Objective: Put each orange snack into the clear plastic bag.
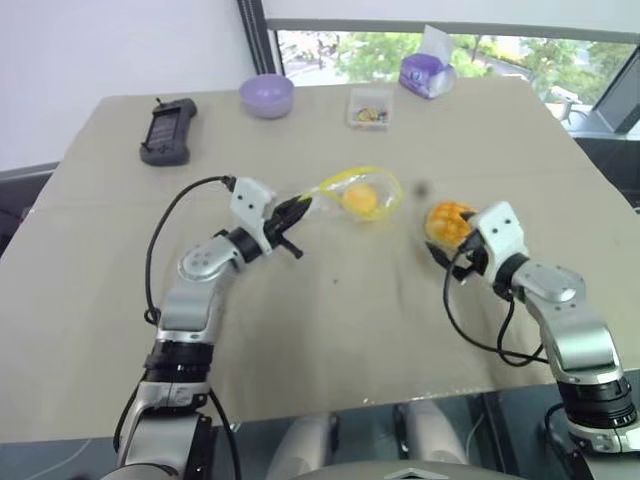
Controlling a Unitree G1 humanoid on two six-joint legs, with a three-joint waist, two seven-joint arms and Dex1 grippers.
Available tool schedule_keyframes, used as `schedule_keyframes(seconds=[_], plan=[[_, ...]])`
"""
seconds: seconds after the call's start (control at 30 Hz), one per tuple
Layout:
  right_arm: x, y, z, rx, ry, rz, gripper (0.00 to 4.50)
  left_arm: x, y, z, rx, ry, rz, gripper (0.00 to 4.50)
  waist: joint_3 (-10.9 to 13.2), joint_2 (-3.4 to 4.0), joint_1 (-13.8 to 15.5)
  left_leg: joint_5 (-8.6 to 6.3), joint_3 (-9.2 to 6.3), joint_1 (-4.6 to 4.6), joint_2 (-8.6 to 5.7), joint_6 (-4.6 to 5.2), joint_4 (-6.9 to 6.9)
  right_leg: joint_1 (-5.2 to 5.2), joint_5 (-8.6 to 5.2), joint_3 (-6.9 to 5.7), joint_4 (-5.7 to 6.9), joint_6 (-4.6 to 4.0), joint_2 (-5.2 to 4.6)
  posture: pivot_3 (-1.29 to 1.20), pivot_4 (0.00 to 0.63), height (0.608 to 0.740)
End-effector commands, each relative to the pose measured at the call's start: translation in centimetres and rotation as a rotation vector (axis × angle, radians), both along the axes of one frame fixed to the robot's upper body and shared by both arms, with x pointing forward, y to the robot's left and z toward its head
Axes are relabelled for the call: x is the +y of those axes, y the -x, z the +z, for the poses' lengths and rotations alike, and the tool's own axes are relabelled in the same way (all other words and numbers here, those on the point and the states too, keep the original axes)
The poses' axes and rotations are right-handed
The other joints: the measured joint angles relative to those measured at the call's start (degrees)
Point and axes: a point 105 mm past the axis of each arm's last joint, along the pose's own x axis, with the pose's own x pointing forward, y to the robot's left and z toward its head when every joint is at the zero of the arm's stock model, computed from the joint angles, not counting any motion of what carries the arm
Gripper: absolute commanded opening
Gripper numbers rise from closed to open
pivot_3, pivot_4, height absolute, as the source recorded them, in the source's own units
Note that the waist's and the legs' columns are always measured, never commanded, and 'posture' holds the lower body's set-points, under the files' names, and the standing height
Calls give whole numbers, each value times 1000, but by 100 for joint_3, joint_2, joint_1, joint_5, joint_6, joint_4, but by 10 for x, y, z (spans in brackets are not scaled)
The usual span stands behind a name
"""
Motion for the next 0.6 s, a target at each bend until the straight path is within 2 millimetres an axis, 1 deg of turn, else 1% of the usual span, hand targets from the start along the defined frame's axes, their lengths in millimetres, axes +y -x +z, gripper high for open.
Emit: schedule_keyframes(seconds=[0.03,0.1,0.2,0.3,0.47,0.5,0.53,0.57,0.6], plan=[[-16,-15,-3,-6,-81,-129,4453,-4,5,20,-54,48,-30,0,-1,-1,-8,0,0,3,4,0,0,1,0,-1,0,0,3,0,150,740],[-17,-19,-9,9,-104,-147,4453,-6,7,21,-52,59,-41,0,-1,-1,-2,0,1,3,3,-1,0,0,0,0,2,-1,2,0,150,740],[-13,-27,-15,21,-130,-146,4453,-9,9,21,-46,65,-49,0,-1,-2,-7,0,1,1,1,-1,0,1,0,0,-3,-1,1,0,150,740],[-11,-33,-21,23,-102,-152,4453,-10,10,20,-44,59,-49,0,-2,-2,-6,0,3,2,0,0,1,1,1,2,-3,0,0,0,150,740],[-17,-39,-21,5,-105,-174,4453,-11,11,19,-43,52,-45,0,-2,-3,-9,0,4,2,1,-1,1,1,1,1,-2,0,2,0,150,740],[-18,-39,-21,-3,-96,-173,3871,-11,11,18,-42,47,-46,0,-2,-3,-8,0,5,2,1,0,2,1,1,2,-2,0,2,0,150,740],[-18,-38,-19,-16,-87,-169,3871,-12,12,17,-40,43,-46,0,-2,-3,-7,0,5,2,1,0,2,2,1,2,-1,0,2,0,150,740],[-18,-36,-16,-36,-76,-157,3347,-13,12,16,-39,40,-47,0,-2,-3,-7,0,3,2,1,-1,2,1,1,1,-1,0,2,0,150,740],[-17,-34,-11,-56,-69,-141,3146,-14,12,15,-39,36,-47,0,-2,-3,-6,0,4,2,1,-1,2,1,1,2,-1,0,2,0,150,740]])
